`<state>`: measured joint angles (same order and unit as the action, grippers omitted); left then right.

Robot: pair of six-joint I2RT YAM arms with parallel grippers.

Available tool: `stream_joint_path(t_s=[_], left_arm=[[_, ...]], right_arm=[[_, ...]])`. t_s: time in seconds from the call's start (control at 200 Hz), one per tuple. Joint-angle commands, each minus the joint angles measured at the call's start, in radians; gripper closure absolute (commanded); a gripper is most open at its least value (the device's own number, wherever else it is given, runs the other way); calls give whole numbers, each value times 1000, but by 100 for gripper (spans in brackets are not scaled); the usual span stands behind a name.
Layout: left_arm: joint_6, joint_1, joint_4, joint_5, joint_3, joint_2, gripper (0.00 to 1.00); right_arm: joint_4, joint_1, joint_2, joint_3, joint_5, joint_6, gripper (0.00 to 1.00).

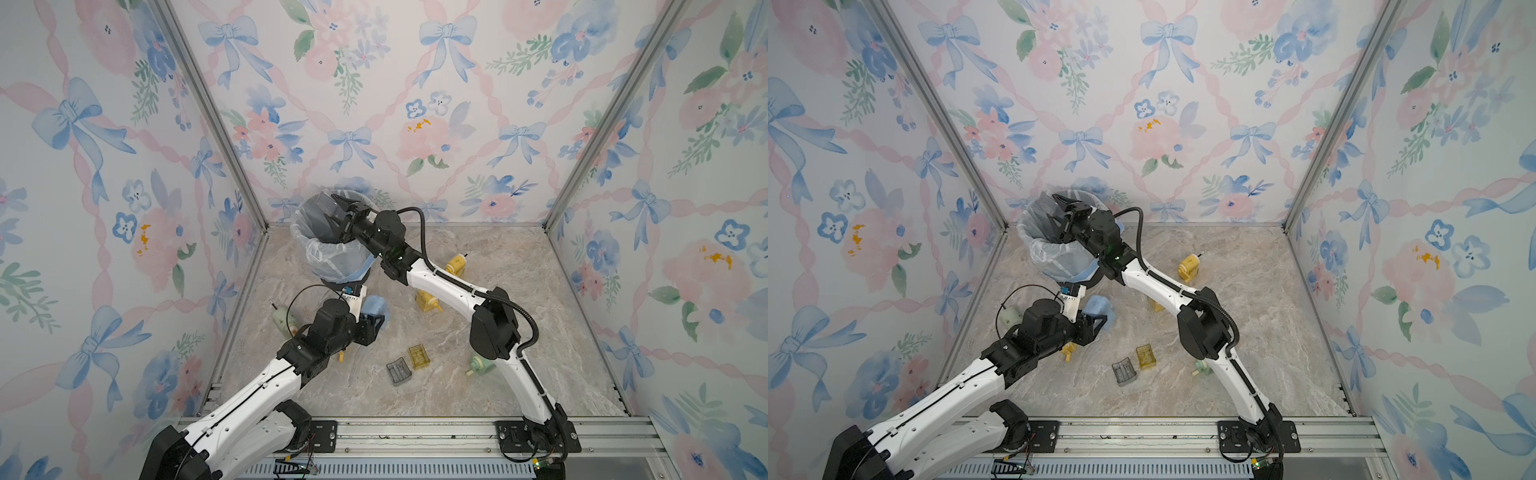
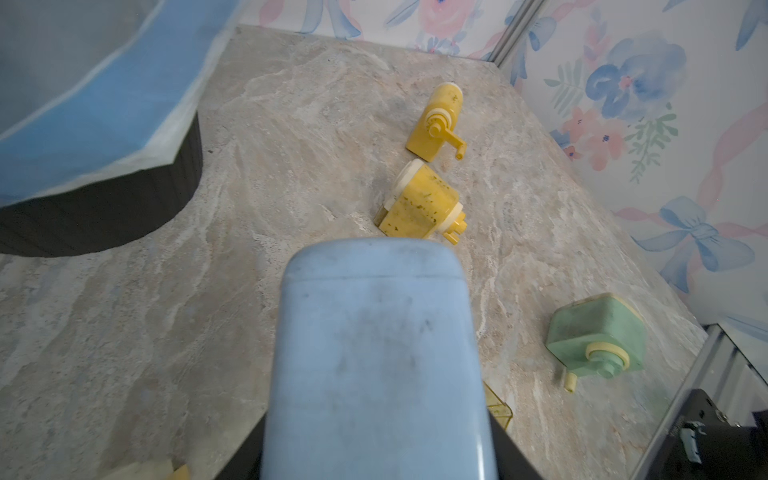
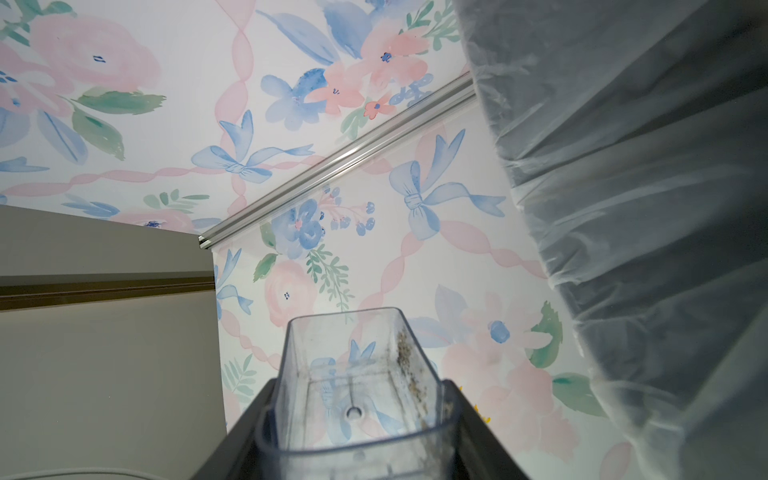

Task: Take out the pencil sharpener tray and clean the shavings
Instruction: Pour the shavings into the trash bin.

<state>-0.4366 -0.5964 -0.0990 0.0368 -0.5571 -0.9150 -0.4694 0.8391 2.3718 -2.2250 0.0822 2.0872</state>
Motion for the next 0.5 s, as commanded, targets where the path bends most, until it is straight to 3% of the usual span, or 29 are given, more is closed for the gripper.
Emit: stream_joint_path(t_s=[0.0, 0.1, 0.495], left_arm=[[-40, -18, 33, -133, -4, -12, 100], [-60, -45, 35, -223, -10, -33, 100], [-170, -124, 35, -386, -24, -186, 100]], right_arm=[[-60, 2, -83, 31, 10, 141, 67], [-81, -1, -76, 37, 22, 156, 67], [-142, 11, -132, 123, 47, 145, 65]])
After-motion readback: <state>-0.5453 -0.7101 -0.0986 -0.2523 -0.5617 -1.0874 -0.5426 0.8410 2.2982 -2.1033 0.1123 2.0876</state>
